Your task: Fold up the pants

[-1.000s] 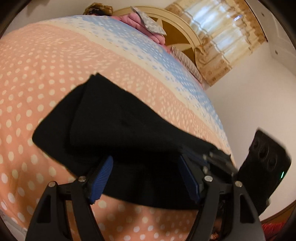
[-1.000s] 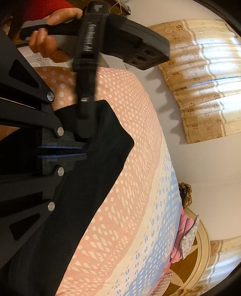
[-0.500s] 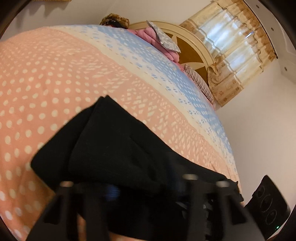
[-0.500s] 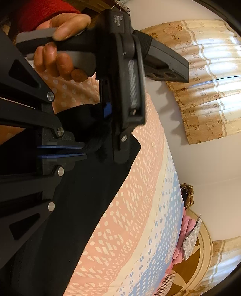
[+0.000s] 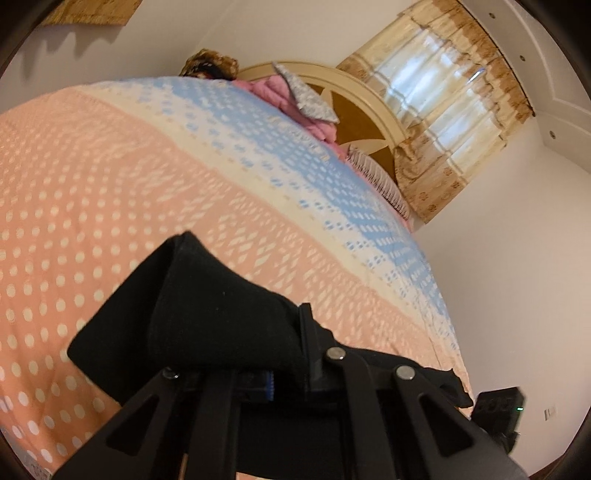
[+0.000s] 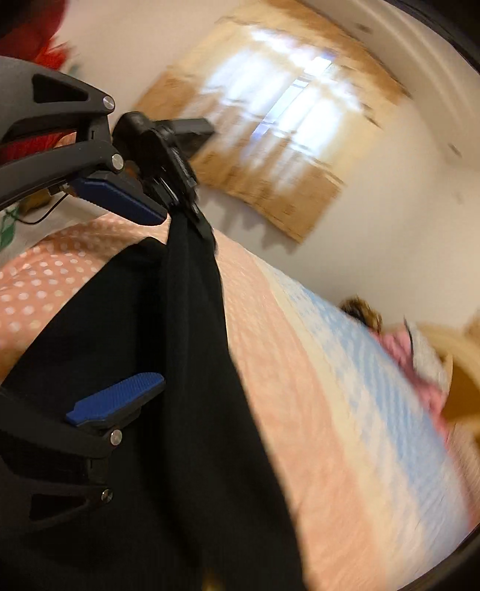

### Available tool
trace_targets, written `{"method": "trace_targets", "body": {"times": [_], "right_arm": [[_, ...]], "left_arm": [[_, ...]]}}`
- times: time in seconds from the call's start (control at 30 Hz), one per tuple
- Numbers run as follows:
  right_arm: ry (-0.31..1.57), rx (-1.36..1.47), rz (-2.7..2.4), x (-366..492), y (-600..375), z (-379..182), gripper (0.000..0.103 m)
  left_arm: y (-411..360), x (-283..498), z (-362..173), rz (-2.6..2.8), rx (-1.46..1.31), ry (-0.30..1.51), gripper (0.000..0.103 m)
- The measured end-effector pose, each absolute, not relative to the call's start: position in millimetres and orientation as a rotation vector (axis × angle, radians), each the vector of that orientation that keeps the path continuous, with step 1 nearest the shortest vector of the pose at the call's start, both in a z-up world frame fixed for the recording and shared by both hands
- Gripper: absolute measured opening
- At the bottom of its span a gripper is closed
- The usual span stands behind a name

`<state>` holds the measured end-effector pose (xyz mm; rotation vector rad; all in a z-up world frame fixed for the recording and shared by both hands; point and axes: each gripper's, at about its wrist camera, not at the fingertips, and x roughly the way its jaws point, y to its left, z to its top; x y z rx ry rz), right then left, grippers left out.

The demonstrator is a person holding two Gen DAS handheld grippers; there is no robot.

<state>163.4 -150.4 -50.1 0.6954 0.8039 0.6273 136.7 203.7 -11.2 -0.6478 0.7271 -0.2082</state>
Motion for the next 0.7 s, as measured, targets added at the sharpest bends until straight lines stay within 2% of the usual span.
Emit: {"method": "trace_targets", "body": {"times": [0.2, 0.5, 0.57, 0.6, 0.67, 0.7], "right_arm": [[0.807, 0.915, 0.525, 168.8, -201.1, -72.6, 0.083], [0.819, 0.979, 0.506, 177.1, -216.1, -72.4, 0.081], [0.799, 0.967, 0.475, 178.3, -223.3, -72.7, 0.067], [0.793, 0.955, 0.452, 180.8, -226.3, -72.4, 0.052], [0.838, 0.936, 0.404, 192.8, -230.0, -79.6, 0.044], [0.877, 0.945, 0.393, 199.9, -229.2, -86.1, 0.034]], "left_arm": [[207.5, 136.8, -4.5, -0.216, -0.663, 0.724, 0.011], [205.1, 140.0, -13.7, -0.198, -0.637, 0.754, 0.011], [204.3, 140.8, -16.4, -0.197, -0.64, 0.756, 0.011], [204.0, 140.7, -17.8, -0.192, -0.637, 0.756, 0.011], [204.5, 140.0, -20.3, -0.187, -0.64, 0.76, 0.011], [205.3, 140.3, -22.0, -0.186, -0.645, 0.764, 0.011]]}}
